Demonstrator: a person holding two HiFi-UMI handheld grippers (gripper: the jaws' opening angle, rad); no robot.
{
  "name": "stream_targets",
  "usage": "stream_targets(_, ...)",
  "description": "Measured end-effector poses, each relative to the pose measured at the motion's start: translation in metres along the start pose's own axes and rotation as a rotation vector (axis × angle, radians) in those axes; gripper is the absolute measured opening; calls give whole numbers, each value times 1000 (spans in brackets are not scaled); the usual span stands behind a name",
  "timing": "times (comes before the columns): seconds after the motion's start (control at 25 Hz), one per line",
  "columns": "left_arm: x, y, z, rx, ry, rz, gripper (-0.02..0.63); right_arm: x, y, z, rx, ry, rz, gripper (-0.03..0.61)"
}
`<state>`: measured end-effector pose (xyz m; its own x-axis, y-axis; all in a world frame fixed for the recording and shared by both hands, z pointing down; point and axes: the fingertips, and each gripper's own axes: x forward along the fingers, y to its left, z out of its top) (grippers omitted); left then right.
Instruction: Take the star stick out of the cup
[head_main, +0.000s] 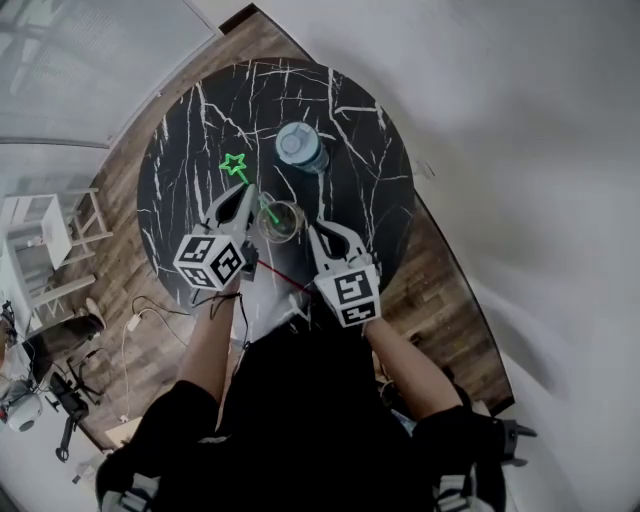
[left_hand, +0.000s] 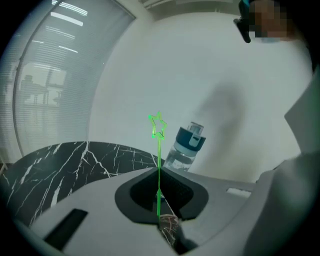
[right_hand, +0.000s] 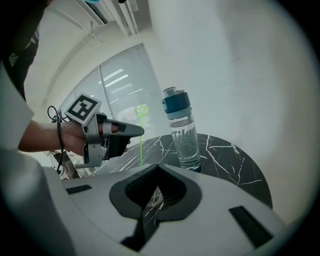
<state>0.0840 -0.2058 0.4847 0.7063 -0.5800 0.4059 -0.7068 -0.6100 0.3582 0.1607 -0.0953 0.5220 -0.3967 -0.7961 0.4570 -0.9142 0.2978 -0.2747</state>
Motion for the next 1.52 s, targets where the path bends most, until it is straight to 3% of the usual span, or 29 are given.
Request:
stream_targets(0.28, -32, -12, 40, 26, -111, -10, 8, -4, 20, 5, -26, -22, 14, -3)
stream_targets(0.64, -85, -8, 54, 61, -179, -3, 8, -16, 52, 5, -77, -43, 7, -3)
stream_targets(0.88, -123, 6, 39, 49, -184, 16, 8, -25, 71, -7, -95, -29, -18, -3)
stream_targets(1.12, -158, 27, 18, -52, -198, 34, 8, -37, 92, -30, -110, 9, -26, -3)
stream_targets(1.52, -190, 39, -33, -110, -151, 37, 8, -44, 114, -67, -135, 70, -30, -3)
